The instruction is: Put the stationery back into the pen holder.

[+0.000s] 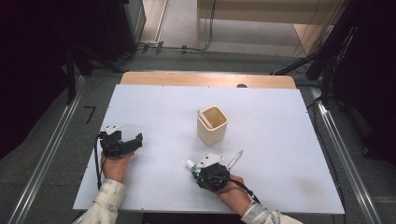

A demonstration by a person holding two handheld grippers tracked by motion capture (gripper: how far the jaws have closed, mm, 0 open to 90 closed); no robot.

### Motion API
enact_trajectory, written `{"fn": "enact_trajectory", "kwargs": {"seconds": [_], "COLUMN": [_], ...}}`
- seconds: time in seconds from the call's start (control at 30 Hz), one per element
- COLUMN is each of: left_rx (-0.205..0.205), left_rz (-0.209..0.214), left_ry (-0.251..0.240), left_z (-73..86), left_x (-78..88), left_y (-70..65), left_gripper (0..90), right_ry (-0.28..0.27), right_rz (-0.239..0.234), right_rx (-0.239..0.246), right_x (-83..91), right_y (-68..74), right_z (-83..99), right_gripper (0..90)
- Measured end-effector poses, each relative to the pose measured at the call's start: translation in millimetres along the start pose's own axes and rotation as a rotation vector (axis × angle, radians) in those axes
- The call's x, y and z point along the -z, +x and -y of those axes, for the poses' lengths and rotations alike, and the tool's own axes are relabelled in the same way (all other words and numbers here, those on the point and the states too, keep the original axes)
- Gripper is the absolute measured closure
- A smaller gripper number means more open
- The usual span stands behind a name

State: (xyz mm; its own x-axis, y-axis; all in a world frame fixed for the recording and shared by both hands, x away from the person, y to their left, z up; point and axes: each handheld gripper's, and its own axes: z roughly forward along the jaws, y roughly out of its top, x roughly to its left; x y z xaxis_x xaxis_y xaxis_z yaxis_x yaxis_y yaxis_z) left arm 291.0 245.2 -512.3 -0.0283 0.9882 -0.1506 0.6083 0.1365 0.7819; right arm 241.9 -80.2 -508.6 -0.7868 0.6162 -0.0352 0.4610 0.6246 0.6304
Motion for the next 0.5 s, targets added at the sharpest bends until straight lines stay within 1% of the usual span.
{"fn": "enact_trajectory", "kwargs": {"seconds": [0.13,0.33,0.4,0.5], "left_rx": [0.001,0.001,0.001,0.003], "left_rz": [0.000,0.000,-0.001,0.000], "left_ry": [-0.001,-0.001,0.000,-0.001], "left_z": [0.0,-0.1,-0.1,-0.1], "left_x": [0.0,-0.1,-0.1,-0.3], "left_y": [0.1,0.1,0.2,0.3], "left_gripper": [9.4,9.4,9.4,9.4], "right_ry": [0.001,-0.001,0.000,0.001], "right_rz": [-0.015,-0.025,-0.033,-0.049], "right_rx": [-0.018,-0.023,-0.039,-0.049], "right_x": [0.1,0.1,0.4,1.1], "right_y": [-2.4,-4.3,-5.2,-8.0], "right_z": [-0.1,-0.1,-0.4,-1.2], "right_gripper": [63.2,63.5,63.6,63.6]}}
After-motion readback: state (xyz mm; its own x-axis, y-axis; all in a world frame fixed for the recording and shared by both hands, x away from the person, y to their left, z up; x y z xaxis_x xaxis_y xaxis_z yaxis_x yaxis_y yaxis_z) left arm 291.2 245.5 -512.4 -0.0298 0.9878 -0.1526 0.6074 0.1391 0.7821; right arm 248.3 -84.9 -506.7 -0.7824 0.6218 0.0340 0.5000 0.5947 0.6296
